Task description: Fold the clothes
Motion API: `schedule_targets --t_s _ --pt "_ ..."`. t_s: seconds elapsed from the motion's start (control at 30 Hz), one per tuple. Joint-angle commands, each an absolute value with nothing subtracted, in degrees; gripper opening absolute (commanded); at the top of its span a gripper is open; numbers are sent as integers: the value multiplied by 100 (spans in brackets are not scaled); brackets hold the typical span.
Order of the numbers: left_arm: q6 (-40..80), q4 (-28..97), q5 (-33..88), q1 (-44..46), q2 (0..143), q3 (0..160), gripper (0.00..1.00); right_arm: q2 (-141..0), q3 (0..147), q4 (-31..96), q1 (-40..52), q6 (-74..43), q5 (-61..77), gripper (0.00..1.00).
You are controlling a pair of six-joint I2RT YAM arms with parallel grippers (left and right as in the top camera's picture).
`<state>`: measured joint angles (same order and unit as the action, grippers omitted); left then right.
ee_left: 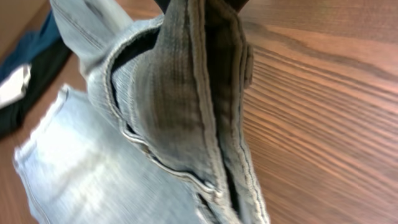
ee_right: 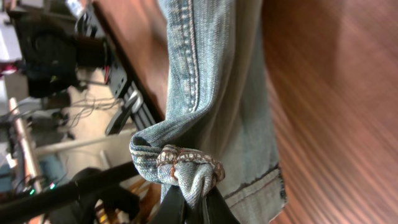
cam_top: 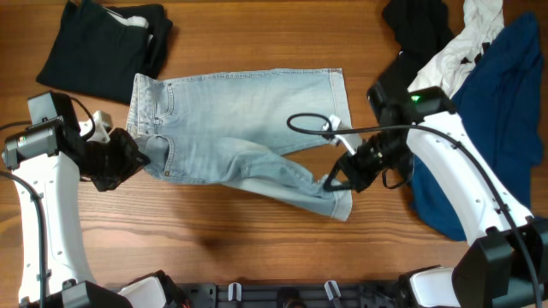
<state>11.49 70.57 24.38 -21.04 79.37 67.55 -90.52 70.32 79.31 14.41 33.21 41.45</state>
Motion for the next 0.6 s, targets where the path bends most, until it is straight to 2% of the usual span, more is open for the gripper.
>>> schedule_targets --t_s 0.0,0.07,0.27,0.57 --pt "440 7116 2910 -2139 7811 6748 4 -8908 6886 7911 1444 3756 4508 4" --pt "316 7126 2993 -2139 7811 6748 4 -8901 6886 7894 1444 3802 4512 4" --pt "-1223 7505 4757 -2139 7808 6751 4 -8901 6886 7771 1444 3726 4517 4" --pt "-1184 8372 4727 -2346 7675 6751 4 -8901 6888 7607 1444 3688 4641 4"
